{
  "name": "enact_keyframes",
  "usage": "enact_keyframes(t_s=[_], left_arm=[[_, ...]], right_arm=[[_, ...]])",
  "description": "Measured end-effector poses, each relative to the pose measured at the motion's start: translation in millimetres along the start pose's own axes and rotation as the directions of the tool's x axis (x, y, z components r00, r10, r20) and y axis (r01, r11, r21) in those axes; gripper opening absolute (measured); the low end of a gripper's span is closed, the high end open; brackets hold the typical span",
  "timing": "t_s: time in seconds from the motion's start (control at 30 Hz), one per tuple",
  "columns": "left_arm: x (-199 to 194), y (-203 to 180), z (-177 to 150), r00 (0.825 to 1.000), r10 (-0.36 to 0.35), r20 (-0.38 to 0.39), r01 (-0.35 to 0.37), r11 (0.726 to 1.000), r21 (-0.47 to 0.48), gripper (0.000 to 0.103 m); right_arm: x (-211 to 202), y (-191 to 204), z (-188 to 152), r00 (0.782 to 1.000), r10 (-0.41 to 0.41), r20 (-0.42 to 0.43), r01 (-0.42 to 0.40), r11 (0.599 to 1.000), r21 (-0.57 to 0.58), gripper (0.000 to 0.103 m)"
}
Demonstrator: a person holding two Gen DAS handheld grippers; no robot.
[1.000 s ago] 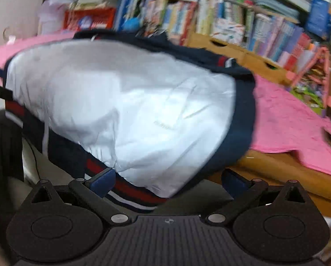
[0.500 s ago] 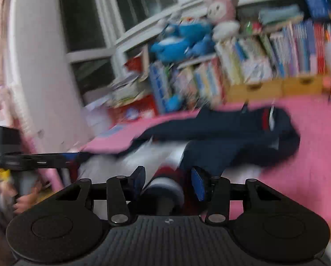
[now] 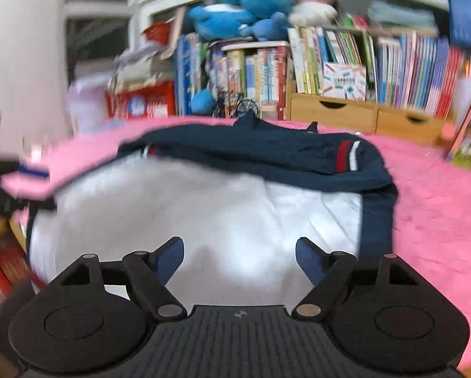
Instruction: Fold clothes
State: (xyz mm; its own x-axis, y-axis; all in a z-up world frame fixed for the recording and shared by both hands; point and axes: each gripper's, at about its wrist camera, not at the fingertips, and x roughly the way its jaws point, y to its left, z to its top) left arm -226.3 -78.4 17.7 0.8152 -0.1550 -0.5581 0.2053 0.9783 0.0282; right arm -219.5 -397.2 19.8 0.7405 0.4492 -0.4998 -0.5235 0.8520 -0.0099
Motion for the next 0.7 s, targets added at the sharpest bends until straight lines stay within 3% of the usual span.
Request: enact_keyframes(t_s=[0.1, 0.17, 0.37, 0.47, 0.5, 0.53, 0.57, 0.6, 0.63, 0.7], left_arm=[[-3.1, 1.6, -17.4, 0.999, 0.010, -0.045, -0.010, 1.000, 0.001, 0.103], [4.1, 3.7, -33.8, 0.996, 0.004, -0.091, -0.006, 1.000, -0.025, 0.103], [25.7, 9.8, -83.0, 0.974, -0.023, -0.227, -0.001, 0.995, -0.104, 0.103], [51.8, 12.4, -86.0, 0.975, 0.009, -0.223, -0.041, 0.989, -0.142, 0.103], [53.1, 9.7, -85.2, 0.974, -0.013, -0.226, -0.020, 0.990, -0.141, 0.101], [52.3, 6.1, -84.1, 0.972, -0.045, -0.230, 0.014, 0.991, -0.137, 0.090], [51.5, 2.5, -82.9, 0.969, -0.077, -0.235, 0.047, 0.990, -0.133, 0.082], [50.7, -1.1, -81.8, 0.965, -0.109, -0.239, 0.080, 0.988, -0.129, 0.062], [42.0, -4.3, -75.6, 0.960, -0.167, -0.224, 0.140, 0.982, -0.128, 0.055], [18.4, -10.8, -55.6, 0.943, -0.293, -0.160, 0.277, 0.954, -0.115, 0.056]], right_arm=[[-22.7, 25.4, -24.5, 0.996, 0.088, -0.010, -0.088, 0.995, -0.044, 0.097], [-33.0, 32.6, -41.0, 0.995, 0.093, -0.026, -0.094, 0.995, -0.027, 0.102], [-29.0, 9.2, -85.3, 0.993, -0.037, -0.111, 0.052, 0.989, 0.138, 0.103], [-7.4, 0.4, -91.4, 0.995, -0.034, -0.099, 0.050, 0.986, 0.162, 0.102], [1.1, -2.3, -92.5, 0.995, 0.000, -0.100, 0.019, 0.981, 0.191, 0.093], [5.4, -5.6, -93.2, 0.992, 0.050, -0.118, -0.022, 0.973, 0.231, 0.083], [8.9, -8.9, -93.8, 0.985, 0.105, -0.138, -0.063, 0.959, 0.274, 0.058], [12.5, -12.1, -94.4, 0.975, 0.159, -0.155, -0.103, 0.942, 0.318, 0.045], [8.8, -13.9, -92.5, 0.968, 0.200, -0.150, -0.137, 0.926, 0.351, 0.043], [-9.2, -15.8, -81.5, 0.953, 0.286, -0.098, -0.224, 0.886, 0.407, 0.039]])
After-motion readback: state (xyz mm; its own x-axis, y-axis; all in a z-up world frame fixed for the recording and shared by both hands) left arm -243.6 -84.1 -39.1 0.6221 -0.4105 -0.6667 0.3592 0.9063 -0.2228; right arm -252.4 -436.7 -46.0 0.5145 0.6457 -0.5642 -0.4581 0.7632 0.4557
